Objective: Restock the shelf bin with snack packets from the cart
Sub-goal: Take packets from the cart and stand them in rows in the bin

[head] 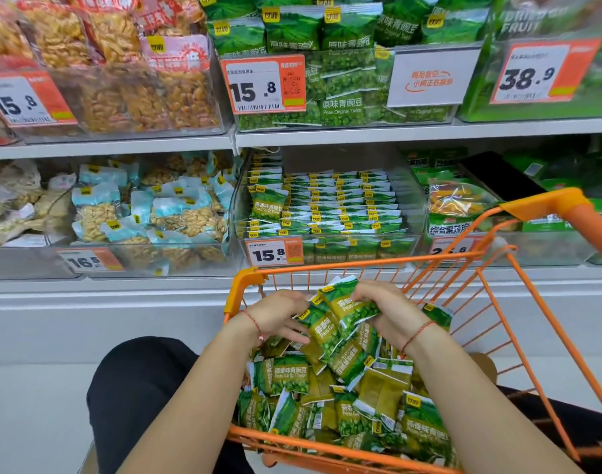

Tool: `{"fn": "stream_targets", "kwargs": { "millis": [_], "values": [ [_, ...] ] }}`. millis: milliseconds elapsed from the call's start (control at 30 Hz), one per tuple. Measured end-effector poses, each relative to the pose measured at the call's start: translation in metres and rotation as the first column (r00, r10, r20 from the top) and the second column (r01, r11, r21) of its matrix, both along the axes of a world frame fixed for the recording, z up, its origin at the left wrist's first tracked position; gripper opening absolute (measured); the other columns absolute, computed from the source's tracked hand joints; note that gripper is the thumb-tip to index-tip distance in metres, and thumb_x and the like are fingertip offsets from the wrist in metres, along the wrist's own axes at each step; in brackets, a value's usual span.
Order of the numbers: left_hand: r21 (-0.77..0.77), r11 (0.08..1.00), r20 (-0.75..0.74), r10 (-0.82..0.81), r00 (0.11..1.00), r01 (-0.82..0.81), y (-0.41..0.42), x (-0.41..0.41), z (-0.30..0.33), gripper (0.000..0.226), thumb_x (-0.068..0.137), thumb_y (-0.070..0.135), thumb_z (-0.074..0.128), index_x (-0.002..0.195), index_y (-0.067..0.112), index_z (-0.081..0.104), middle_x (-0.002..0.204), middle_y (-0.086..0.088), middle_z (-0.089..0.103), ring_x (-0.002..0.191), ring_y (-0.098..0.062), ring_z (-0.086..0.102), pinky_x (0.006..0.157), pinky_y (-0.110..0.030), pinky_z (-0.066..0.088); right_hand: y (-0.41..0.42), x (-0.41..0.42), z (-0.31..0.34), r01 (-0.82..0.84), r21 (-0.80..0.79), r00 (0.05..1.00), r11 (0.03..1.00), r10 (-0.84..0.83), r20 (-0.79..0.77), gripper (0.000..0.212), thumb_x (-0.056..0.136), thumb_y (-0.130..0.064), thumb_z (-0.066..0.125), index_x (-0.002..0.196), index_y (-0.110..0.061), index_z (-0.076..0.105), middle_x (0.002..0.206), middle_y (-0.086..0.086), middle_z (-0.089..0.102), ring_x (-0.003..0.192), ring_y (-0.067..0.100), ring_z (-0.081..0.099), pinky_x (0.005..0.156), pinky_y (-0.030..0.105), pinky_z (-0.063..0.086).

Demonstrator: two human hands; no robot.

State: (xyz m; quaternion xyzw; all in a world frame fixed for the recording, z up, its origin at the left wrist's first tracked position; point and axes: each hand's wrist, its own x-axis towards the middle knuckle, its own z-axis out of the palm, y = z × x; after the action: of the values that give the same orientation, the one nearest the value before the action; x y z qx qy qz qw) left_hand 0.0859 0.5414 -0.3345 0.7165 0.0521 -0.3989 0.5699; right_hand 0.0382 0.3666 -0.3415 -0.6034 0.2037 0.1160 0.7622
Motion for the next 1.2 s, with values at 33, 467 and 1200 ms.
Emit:
{"fn": "stream_targets", "kwargs": {
  "millis": [33, 467, 1200],
  "values": [
    [-0.006, 1.0, 0.015, 0.004, 1.0, -0.004, 0.001, 0.0, 0.0, 0.047, 0.102, 0.007, 0.039, 0.146, 0.002, 0.025, 0.155, -0.013, 0.023, 0.123, -0.047, 0.046, 0.086, -0.041, 0.05, 0.0, 0.001, 0.0, 0.011, 0.018, 1.0, 1.0, -0.011, 0.002, 0.037, 0.082, 0.003, 0.055, 0.052, -0.018, 0.044, 0.074, 0.001, 0.035, 0.078, 0.02, 0.034, 0.081, 0.037, 0.028],
    [-0.238, 0.968, -0.118, 0.054, 0.992, -0.081, -0.001, -0.002, 0.004, 0.056, 0.096, 0.033, 0.05, 0.143, 0.006, 0.035, 0.142, -0.028, 0.04, 0.114, -0.037, 0.058, 0.075, -0.029, 0.058, 0.012, -0.003, 0.001, -0.029, -0.032, 0.999, 0.999, 0.03, 0.034, 0.017, 0.087, 0.0, 0.046, 0.075, -0.013, 0.045, 0.078, 0.008, 0.039, 0.077, 0.02, 0.039, 0.074, 0.034, 0.032],
    [-0.346, 0.938, 0.078, 0.029, 0.997, 0.0, 0.008, 0.0, 0.005, 0.067, 0.068, 0.051, 0.079, 0.119, 0.012, 0.061, 0.117, -0.006, 0.066, 0.102, -0.018, 0.061, 0.073, -0.025, 0.053, 0.0, -0.008, 0.007, -0.071, 0.204, 0.996, 0.977, 0.058, 0.067, 0.055, 0.076, -0.023, 0.069, 0.124, 0.001, 0.057, 0.118, 0.016, 0.065, 0.103, 0.024, 0.065, 0.084, 0.03, 0.057]
  ]
}}
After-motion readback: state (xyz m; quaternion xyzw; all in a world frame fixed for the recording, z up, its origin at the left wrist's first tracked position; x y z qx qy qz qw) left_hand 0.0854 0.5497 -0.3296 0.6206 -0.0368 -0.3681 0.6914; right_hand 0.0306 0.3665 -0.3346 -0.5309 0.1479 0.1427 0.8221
